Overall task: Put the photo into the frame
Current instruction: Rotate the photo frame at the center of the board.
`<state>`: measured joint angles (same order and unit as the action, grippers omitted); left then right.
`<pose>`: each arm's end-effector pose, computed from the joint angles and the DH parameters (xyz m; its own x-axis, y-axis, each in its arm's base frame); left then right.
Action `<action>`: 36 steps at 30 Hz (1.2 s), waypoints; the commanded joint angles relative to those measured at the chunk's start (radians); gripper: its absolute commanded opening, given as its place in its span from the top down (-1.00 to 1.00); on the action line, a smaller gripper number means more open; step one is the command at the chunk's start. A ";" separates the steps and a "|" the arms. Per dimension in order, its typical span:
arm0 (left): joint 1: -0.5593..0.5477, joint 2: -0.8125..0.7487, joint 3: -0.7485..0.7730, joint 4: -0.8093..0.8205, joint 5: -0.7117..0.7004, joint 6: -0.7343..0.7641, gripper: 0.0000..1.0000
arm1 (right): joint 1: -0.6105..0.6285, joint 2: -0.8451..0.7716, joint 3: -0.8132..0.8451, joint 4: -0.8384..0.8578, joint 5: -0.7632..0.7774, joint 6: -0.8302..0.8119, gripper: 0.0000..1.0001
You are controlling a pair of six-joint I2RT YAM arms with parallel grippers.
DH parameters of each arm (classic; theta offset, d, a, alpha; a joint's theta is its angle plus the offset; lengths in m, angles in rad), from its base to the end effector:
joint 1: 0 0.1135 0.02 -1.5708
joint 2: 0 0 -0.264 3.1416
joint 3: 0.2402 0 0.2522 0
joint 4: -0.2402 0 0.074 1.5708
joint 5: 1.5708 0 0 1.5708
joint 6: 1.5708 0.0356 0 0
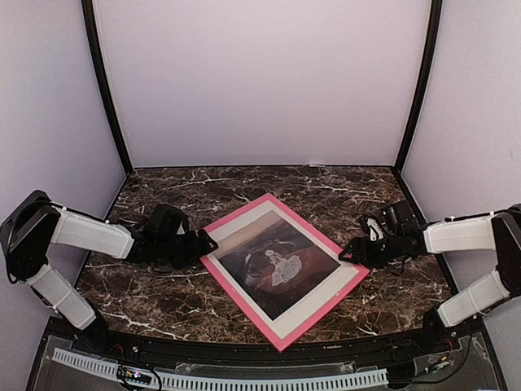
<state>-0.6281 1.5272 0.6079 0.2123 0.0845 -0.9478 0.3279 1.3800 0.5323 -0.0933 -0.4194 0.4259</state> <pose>0.2312 -0.1716 0.1477 -0.8244 -0.4015 -0.3991 -0.0549 0.7584 -0.6495 0.2223 0.0909 0.1427 -0.9121 0.0883 -0.4004 -0.1585 0.8246 0.5430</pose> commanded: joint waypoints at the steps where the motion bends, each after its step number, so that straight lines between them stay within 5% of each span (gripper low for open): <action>1: 0.053 0.118 0.138 -0.054 0.086 0.122 -0.76 | 0.090 -0.097 -0.071 0.036 0.030 0.143 -0.55; 11: 0.135 0.386 0.494 -0.167 0.254 0.334 -0.83 | 0.374 -0.181 -0.144 0.142 0.072 0.306 -0.55; 17: 0.181 0.417 0.615 -0.288 0.161 0.429 -0.87 | 0.408 -0.201 -0.072 0.018 0.166 0.266 -0.57; 25: 0.202 0.240 0.576 -0.416 -0.178 0.529 -0.95 | 0.395 -0.240 0.120 -0.273 0.536 0.175 -0.68; 36: 0.202 -0.279 0.285 -0.360 -0.375 0.622 -0.98 | 0.284 -0.334 0.270 -0.307 0.727 0.012 -0.97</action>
<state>-0.4294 1.3682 0.9684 -0.1379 -0.1711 -0.3862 0.6479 1.0805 0.7406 -0.3828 0.2100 0.5270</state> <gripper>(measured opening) 0.989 0.969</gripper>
